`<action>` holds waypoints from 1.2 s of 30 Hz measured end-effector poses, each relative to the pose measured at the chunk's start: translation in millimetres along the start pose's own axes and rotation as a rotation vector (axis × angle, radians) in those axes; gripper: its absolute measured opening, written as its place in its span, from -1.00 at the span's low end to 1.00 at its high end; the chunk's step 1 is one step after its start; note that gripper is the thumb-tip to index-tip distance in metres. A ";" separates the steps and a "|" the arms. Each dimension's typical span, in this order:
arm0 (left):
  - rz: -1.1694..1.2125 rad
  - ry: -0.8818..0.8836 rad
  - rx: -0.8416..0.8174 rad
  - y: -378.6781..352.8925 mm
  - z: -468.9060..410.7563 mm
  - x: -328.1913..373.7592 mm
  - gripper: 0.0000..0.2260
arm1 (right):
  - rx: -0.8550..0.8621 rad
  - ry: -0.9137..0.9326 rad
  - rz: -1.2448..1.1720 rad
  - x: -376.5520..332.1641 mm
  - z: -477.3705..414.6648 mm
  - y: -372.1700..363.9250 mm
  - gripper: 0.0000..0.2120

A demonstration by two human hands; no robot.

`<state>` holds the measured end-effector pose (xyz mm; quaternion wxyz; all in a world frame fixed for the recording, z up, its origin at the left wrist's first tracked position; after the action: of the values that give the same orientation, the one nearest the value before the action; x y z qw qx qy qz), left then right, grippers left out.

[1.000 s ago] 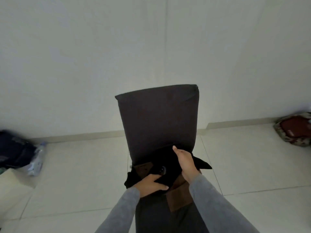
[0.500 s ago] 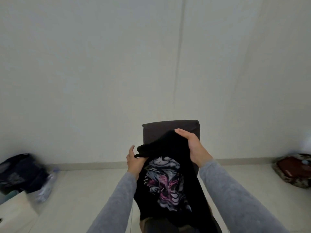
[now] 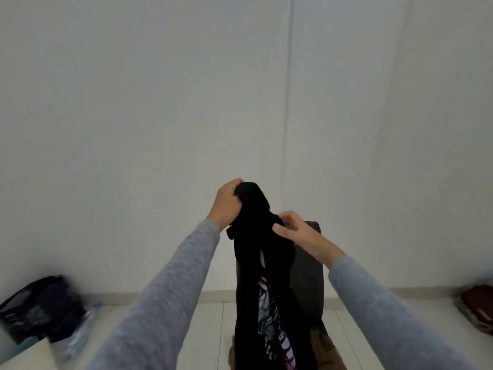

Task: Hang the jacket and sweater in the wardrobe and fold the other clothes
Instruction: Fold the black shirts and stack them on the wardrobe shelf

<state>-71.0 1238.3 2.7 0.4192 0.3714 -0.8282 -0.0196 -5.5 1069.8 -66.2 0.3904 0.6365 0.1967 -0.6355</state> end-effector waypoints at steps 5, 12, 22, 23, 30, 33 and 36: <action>-0.098 -0.030 0.012 24.7 -11.7 27.2 -0.78 | 0.202 0.094 0.189 -15.6 -20.2 -23.2 -0.68; -0.347 0.170 -0.248 60.2 25.3 -16.1 -0.76 | 0.371 0.148 -0.633 -43.5 -11.6 4.3 -0.72; -0.299 0.062 -0.153 44.5 6.5 22.6 -0.76 | -0.044 0.003 0.407 -37.2 -19.7 -62.7 -0.40; -0.282 0.048 -0.159 46.6 1.4 30.5 -0.75 | 0.027 0.044 0.375 -36.5 -22.6 -65.2 -0.51; -0.082 0.078 0.078 59.7 27.0 6.7 -0.79 | 0.273 0.118 0.044 -65.6 -27.5 -55.4 -0.82; -0.078 0.208 0.264 42.5 75.6 -37.3 -0.72 | 0.425 0.135 0.017 -75.9 -27.0 -49.1 -0.74; -0.056 0.212 0.422 21.0 117.9 -48.8 -0.70 | 0.559 0.158 0.003 -84.4 -23.3 -41.4 -0.69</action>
<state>-149.0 1251.4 -99.7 0.4163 0.4738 -0.7545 0.1814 -30.8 1133.5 2.2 0.1843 0.7671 0.0428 -0.6130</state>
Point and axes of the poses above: each hand's wrist, its own z-axis away from the middle knuckle, its own y-axis out of the back of the hand, x = y × z, the point moved 5 cm from there along -z, towards the middle knuckle, and after that the axes turned 13 degrees about -y, right-handed, at the moved point
